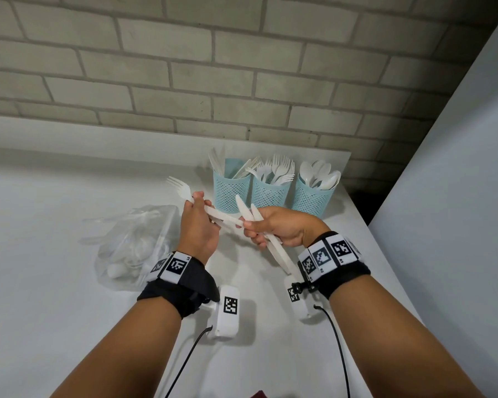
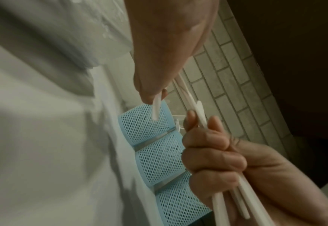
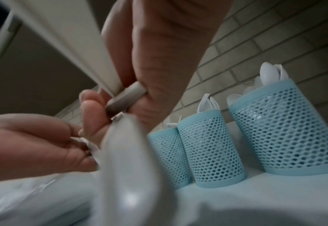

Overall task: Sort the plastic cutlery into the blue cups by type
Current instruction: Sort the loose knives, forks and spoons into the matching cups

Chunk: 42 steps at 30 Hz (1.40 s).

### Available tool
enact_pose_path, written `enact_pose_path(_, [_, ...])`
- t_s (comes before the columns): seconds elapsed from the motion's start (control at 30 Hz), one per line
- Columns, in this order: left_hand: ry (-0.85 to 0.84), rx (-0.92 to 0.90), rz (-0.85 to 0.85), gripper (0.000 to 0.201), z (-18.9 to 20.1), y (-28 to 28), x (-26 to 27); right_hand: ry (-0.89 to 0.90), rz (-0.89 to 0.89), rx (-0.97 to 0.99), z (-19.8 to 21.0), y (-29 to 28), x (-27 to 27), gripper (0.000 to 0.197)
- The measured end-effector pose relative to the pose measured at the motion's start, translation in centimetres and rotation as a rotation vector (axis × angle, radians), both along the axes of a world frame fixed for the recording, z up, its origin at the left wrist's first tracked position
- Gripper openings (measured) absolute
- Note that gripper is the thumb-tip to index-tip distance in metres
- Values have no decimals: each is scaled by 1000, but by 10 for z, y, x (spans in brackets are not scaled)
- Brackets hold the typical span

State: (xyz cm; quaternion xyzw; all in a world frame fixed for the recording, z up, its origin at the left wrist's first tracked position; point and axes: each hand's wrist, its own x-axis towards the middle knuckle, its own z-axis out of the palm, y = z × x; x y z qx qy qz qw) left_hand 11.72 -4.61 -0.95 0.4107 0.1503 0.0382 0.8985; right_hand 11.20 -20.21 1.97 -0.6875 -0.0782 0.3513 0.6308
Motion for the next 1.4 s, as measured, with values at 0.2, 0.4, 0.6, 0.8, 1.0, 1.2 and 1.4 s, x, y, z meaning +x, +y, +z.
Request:
enact_pose_path(0.2, [117,-82,-176,12,-5,-5,1,-165,-374,271,17,-6,6,14])
enact_pose_path(0.4, [169,26,-559,21,-9,-28,-12,-391,-701,601,29,15,17,15])
enact_pose_path(0.6, [196,-189,-549,18,-4,-25,-16,-560,-654,398,18,33,16,15])
enact_pose_path(0.8, [200,-344,-369,20,-9,-16,-7,-489,-619,345,6,39,13,17])
enact_pose_path(1.0, [193,-152,-380,15,-5,-20,-4,-431,-552,320,-2,50,12,12])
enact_pose_path(1.2, [275,-142,-250,20,-8,-20,2,-383,-754,333,13,57,33,17])
enact_pose_path(1.4, [175,102,-238,27,-1,-20,5,-538,-929,400,61,53,72,26])
